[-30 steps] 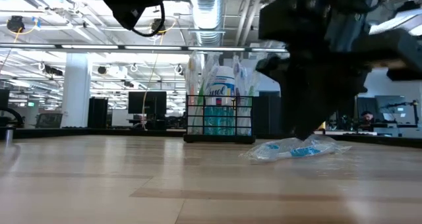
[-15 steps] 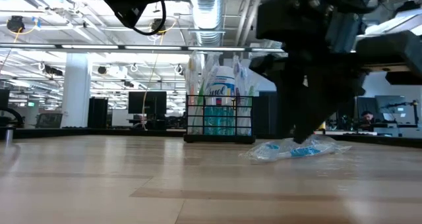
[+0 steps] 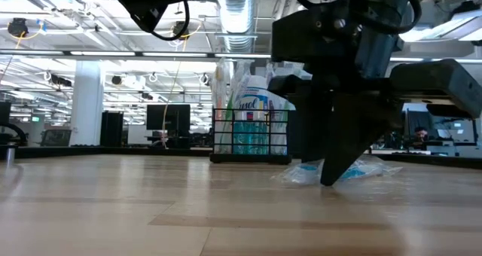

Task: Pick & Place toothbrushing station
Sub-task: Put the blue toothbrush into the black wire organizer

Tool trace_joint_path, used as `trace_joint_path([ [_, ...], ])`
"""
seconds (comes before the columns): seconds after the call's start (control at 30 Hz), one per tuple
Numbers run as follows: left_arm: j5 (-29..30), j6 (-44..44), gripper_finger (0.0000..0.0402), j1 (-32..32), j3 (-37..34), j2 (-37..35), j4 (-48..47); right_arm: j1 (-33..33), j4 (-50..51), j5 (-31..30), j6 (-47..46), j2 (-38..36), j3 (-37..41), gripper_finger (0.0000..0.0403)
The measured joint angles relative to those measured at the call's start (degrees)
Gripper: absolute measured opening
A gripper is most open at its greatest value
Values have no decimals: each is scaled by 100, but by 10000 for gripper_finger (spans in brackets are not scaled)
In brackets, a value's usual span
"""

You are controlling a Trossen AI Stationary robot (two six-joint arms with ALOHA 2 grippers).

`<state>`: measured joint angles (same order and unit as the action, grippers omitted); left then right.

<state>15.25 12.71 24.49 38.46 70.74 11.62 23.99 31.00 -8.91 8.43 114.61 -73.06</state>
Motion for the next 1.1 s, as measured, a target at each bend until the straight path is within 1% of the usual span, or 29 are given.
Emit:
trace_joint_path([
  [0.1,2,0,106,0,0,0,2,0,1,-1,13,0,-2,95],
  [0.2,4,0,106,0,0,0,1,0,9,5,13,0,-2,79],
  [0.4,6,1,106,0,0,0,-1,4,25,20,-5,2,0,12],
  [0.43,6,1,106,0,0,0,0,4,25,20,-9,2,0,8],
  [0.6,17,0,106,0,0,0,0,-23,-63,-19,-328,4,2,5],
  [0.73,26,2,106,-2,0,0,0,-71,-60,-185,-393,9,2,3],
  [0.93,26,2,106,-2,0,0,0,-125,-53,-212,-549,9,-165,1],
  [1.1,24,3,106,38,0,0,2,-174,-108,-691,-619,-181,-272,1],
])
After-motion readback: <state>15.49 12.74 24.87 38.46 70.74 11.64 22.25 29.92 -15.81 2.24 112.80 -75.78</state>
